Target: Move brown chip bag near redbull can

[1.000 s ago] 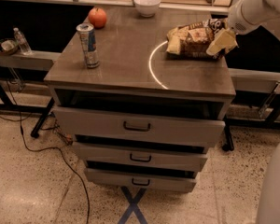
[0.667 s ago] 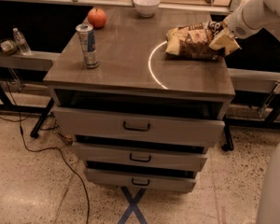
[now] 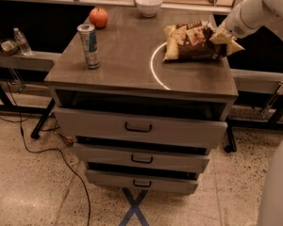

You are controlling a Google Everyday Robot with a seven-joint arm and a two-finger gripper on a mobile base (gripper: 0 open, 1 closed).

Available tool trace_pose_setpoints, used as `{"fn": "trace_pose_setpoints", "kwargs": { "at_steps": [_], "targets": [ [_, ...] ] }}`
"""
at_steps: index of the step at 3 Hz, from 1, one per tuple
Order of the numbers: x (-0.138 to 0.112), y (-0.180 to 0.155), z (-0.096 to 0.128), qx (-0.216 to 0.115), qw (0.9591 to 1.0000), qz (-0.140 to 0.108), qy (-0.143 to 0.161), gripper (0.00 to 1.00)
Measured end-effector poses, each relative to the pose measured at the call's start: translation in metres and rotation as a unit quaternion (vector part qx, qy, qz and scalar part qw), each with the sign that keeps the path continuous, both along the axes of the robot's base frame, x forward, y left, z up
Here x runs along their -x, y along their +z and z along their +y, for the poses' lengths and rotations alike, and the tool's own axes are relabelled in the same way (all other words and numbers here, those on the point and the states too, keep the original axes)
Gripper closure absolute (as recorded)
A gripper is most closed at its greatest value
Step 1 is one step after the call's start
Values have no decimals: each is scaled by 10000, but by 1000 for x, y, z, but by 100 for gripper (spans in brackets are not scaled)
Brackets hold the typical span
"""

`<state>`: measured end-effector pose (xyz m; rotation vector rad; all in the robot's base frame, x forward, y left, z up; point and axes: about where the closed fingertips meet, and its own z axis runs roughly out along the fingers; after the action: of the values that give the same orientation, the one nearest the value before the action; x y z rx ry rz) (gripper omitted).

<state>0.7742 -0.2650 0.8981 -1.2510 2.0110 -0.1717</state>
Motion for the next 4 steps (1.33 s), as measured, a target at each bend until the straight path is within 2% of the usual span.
{"fn": "trace_pose_setpoints", "kwargs": {
  "at_steps": [1,2,3,4],
  "targets": [
    [6,28,27,-72,9994,-184,284,100],
    [18,73,58,-60,9968,-559,571,100],
    [20,78,60,-58,9965,-593,579,100],
    [22,76,87,-294,9960,-496,676,100]
  ]
}}
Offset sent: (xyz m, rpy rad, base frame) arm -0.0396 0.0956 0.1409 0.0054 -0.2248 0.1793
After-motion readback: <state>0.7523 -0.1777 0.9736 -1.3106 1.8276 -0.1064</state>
